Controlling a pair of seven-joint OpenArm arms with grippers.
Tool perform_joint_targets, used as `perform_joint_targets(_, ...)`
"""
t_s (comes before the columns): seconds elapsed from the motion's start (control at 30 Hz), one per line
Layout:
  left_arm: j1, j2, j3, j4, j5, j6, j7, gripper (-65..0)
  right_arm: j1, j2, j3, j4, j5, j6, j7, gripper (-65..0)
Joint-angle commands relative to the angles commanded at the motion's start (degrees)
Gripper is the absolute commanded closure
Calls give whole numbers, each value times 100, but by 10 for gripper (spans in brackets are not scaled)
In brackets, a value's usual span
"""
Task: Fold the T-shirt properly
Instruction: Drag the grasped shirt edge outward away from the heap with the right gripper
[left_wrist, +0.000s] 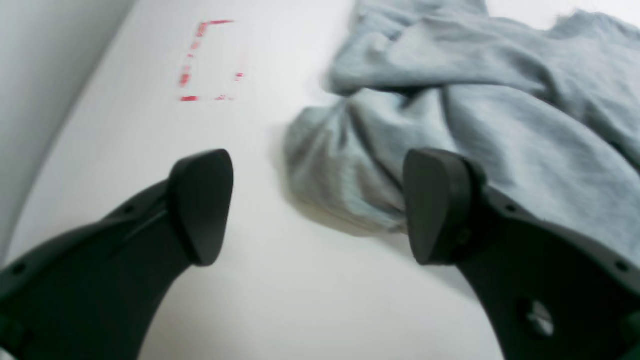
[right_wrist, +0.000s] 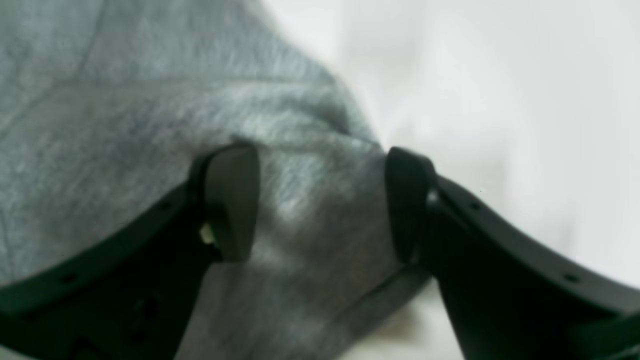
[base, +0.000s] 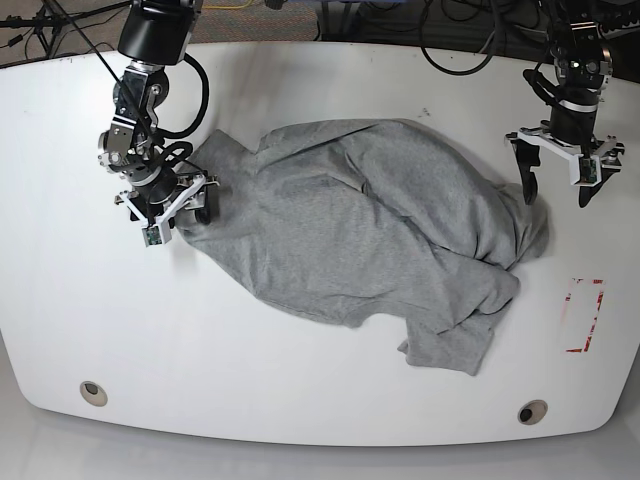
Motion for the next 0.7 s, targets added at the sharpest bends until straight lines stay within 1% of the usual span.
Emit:
perform_joint_targets(0.3, 136, 8, -22, 243, -36, 4, -59, -499, 409, 417, -275, -626, 5, 19, 302, -354)
perform_joint_targets(0.37, 109, 26, -24, 241, 0, 22, -42, -497, 754, 682, -408, -992, -23, 2, 396, -349)
perform_joint_targets(0.57, 89, 27, -18, 245, -15, 16, -46, -497, 1011, 826, -604, -1166, -45, 20, 389, -335)
perform_joint_targets(0.7, 66, 35, -14, 231, -32, 5, -54, -497, 1125, 823, -694, -1084, -74, 106, 312, -324)
